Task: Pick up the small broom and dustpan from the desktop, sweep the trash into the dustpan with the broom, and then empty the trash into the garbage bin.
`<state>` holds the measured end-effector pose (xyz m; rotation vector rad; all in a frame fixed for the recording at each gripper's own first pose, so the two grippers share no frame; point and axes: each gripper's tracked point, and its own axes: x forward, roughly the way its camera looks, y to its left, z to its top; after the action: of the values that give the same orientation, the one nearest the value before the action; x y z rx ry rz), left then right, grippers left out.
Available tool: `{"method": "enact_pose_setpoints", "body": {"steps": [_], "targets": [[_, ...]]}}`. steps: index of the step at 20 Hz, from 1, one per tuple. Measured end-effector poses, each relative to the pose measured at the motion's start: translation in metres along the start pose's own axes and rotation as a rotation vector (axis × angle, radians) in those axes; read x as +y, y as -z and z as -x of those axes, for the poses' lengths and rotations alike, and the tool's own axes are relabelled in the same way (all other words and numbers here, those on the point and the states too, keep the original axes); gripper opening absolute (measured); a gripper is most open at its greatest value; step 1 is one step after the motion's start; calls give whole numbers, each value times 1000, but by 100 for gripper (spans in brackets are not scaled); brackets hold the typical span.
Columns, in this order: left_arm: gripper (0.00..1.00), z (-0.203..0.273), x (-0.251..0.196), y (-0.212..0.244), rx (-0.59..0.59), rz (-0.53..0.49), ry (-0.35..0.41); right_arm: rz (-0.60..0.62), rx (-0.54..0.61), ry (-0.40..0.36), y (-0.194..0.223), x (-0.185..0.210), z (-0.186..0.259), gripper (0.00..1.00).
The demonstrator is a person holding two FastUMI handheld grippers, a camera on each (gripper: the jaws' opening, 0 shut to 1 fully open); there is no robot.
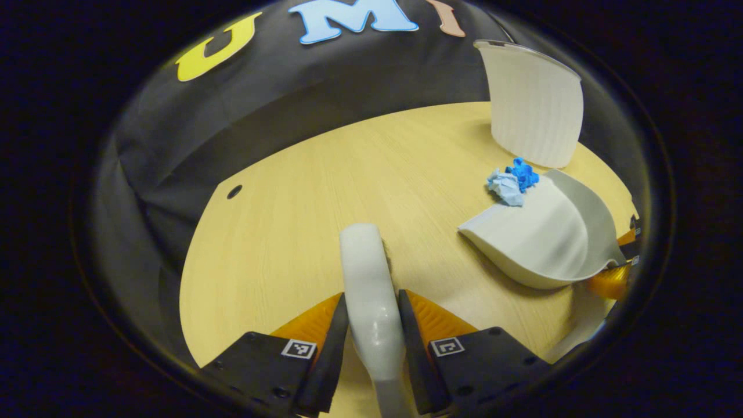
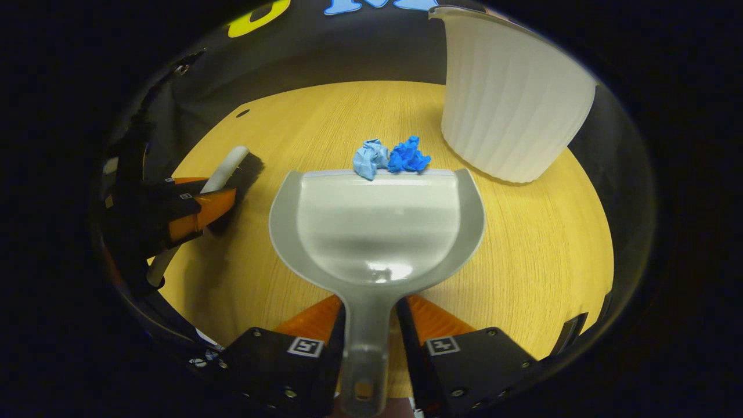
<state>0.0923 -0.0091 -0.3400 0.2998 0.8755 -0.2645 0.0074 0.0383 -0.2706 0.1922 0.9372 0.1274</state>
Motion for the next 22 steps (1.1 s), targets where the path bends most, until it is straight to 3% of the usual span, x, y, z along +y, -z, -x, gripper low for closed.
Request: {"method": "enact_pose_setpoints", "body": {"steps": [1,2,3,4,7,11,12,13,22], "targets": [[55,3,-6,-1,-1,-9,10,15,-3,-2,-2,0,1,40],[55,3,-10,-1,-2,-12,19,25,-7,-1,-4,-2,3,40],[55,2,-11,-2,0,-10,26,28,-8,2,-3,-2,6,34],[59,-2,-7,-1,1,-9,27,37,-8,-1,-1,0,3,34],[55,-11,-10,-17,8,-16,42,61,5,-8,0,-5,1,30],[55,-29,-25,-42,-2,-71,99,94,10,-21,1,-14,6,30],[54,-34,-30,-49,-4,-91,106,107,12,-29,2,-17,8,26],[56,-37,-37,-57,-7,-111,117,116,16,-36,2,-21,9,30],[55,-73,-87,-108,-26,-227,251,188,45,-83,5,-46,19,30]]}}
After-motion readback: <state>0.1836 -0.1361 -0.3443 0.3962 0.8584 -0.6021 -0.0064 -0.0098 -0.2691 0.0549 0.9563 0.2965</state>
